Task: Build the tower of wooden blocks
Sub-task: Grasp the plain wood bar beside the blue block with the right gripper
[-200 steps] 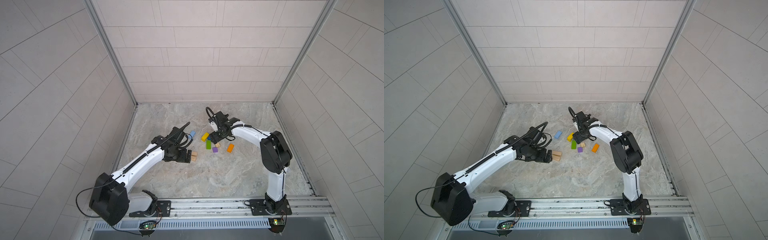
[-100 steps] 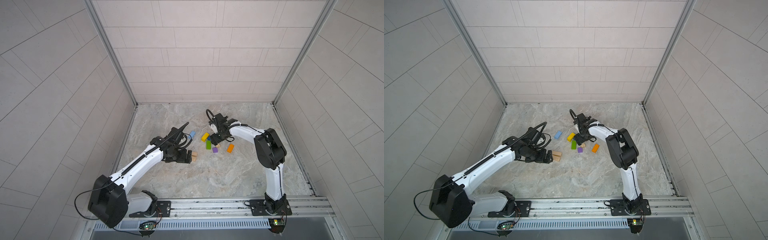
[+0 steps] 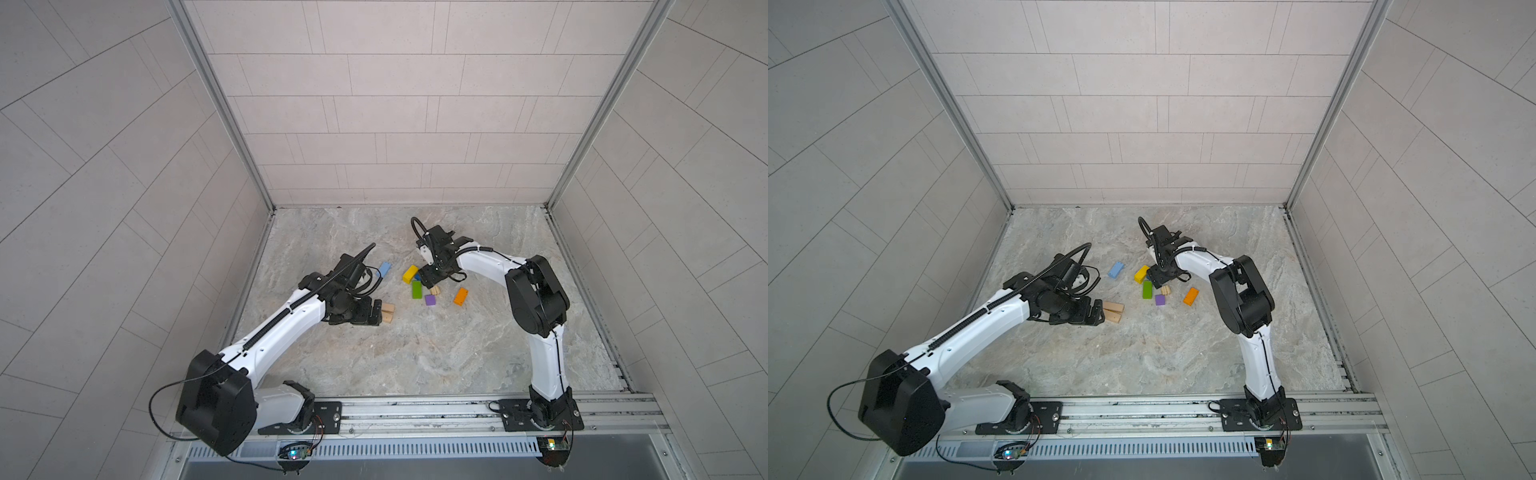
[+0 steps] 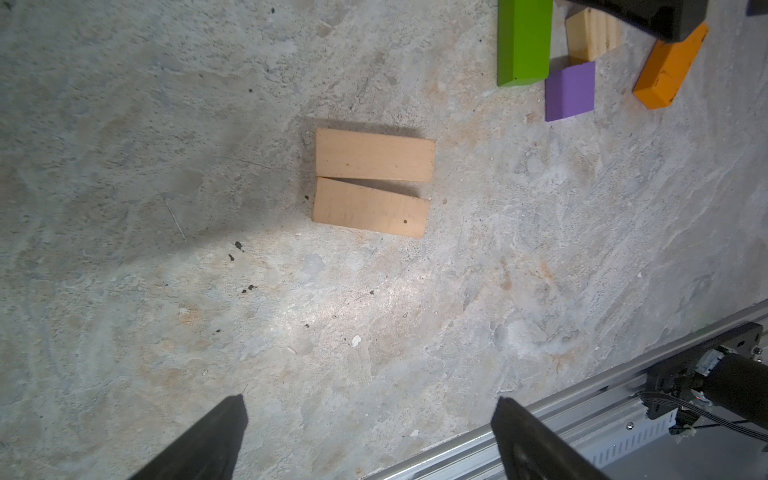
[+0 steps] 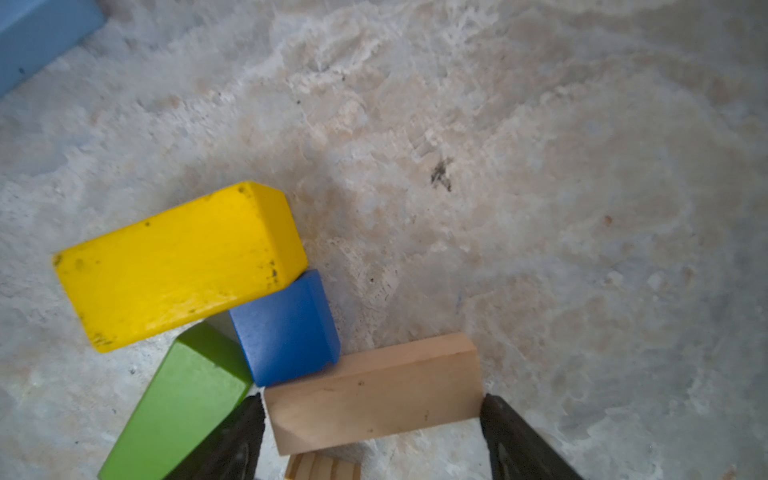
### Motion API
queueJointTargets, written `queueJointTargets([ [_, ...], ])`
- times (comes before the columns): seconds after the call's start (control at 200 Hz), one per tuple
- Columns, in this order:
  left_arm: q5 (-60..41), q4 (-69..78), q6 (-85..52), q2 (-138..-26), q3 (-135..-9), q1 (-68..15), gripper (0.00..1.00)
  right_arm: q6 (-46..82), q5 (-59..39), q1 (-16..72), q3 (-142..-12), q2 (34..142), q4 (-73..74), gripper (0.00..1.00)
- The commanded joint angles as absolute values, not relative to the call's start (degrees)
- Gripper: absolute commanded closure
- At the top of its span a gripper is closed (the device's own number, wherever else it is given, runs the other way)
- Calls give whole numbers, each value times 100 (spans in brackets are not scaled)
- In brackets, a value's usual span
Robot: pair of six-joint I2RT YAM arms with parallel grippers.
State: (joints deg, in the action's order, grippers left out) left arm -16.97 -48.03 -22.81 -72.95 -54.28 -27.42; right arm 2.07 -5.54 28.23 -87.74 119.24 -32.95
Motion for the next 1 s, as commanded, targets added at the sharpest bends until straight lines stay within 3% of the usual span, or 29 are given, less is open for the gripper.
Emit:
queueJointTargets([
  [0.0,-1732,-4783,-2190,-7218,-5361,-2716,0,120,-413,2839,-8815,12054,-3400,9],
  [0.415,-1745,-4772,-2180,-7294,-5361,-2699,0,-51,-483,2834,-8991,12357,-3498,13],
  [0.675,-1772,-4757,-2180,-7282,-5366,-2629,0,165,-279,2837,-8947,12256,-3523,35],
  [0.831,-1874,-4709,-2180,-7272,-5349,-2515,0,694,48,2836,-8965,11840,-3813,42],
  [0.996,-2122,-4652,-2153,-7328,-5344,-2239,1,1462,34,2860,-8953,11324,-4260,43],
])
